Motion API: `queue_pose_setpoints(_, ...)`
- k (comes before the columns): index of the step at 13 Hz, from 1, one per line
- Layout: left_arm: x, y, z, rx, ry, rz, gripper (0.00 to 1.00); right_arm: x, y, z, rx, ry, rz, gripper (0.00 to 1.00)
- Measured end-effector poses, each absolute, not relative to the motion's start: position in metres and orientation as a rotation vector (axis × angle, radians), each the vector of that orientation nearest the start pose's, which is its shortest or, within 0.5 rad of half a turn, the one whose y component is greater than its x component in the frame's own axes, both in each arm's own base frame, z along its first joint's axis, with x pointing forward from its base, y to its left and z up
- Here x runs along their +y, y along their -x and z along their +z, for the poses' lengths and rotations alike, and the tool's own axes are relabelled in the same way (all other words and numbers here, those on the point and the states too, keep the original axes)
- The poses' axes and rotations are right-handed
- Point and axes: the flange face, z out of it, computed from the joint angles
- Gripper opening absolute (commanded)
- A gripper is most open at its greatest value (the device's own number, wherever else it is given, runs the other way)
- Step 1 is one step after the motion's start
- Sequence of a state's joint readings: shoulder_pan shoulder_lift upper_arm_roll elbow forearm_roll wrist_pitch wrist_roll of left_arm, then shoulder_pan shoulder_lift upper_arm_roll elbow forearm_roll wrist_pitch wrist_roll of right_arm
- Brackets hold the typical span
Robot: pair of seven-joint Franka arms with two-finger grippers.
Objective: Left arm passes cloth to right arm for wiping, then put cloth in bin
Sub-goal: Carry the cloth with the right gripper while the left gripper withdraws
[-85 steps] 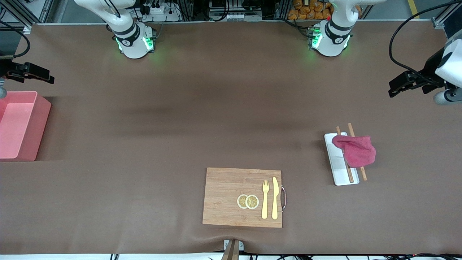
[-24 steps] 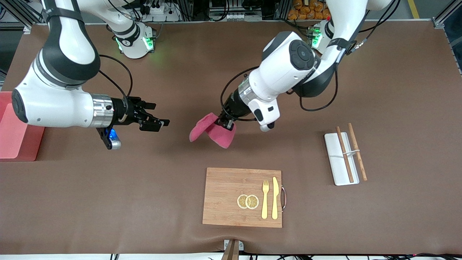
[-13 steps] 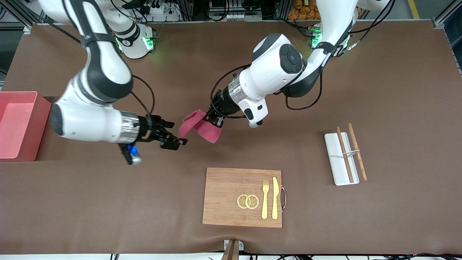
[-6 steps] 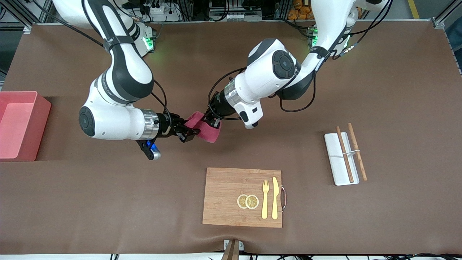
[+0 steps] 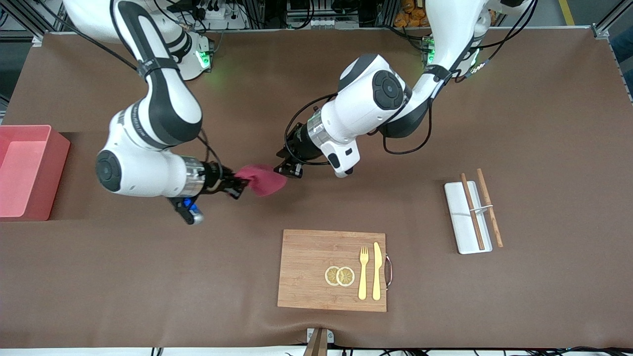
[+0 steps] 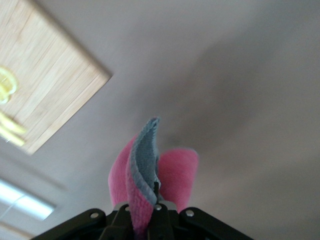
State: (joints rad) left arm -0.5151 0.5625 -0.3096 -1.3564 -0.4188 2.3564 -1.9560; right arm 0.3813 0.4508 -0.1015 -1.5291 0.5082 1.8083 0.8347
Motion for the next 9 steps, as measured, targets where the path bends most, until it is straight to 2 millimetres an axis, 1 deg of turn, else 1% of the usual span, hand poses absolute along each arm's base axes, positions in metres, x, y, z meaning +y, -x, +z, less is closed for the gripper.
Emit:
queue_pose_setpoints(2,-0.511,-0.547,0.475,1.688,-1.924,-0.558,1.0,0.178,-0.639,0.385,0.912,2.745,0.497,0.0)
queue_pose_setpoints(3,-0.502,-0.55,0.489,1.682,-1.937,-0.55,1.0,0.148,-0.642,0.376,0.867,2.802,0.503,0.0)
queue_pose_setpoints(4,-0.487,-0.553,0.511,1.655,-1.98,-0.518,1.0,0.115,-0.642,0.355,0.809,2.849,0.516,0.0)
queue_pose_setpoints(5,-0.473,-0.549,0.537,1.611,-2.059,-0.454,1.0,0.082,-0.643,0.329,0.739,2.873,0.512,0.0)
queue_pose_setpoints(6,-0.461,-0.538,0.566,1.552,-2.164,-0.371,1.0,0.044,-0.644,0.301,0.657,2.885,0.504,0.0)
queue_pose_setpoints(7,-0.45,-0.519,0.594,1.479,-2.286,-0.289,1.0,0.0,-0.643,0.277,0.553,2.903,0.504,0.0)
queue_pose_setpoints(8,-0.438,-0.504,0.616,1.406,-2.389,-0.225,1.0,-0.044,-0.64,0.263,0.455,2.936,0.501,0.0)
queue_pose_setpoints(9,-0.42,-0.497,0.634,1.323,-2.479,-0.17,1.0,-0.089,-0.636,0.26,0.36,2.991,0.498,0.0)
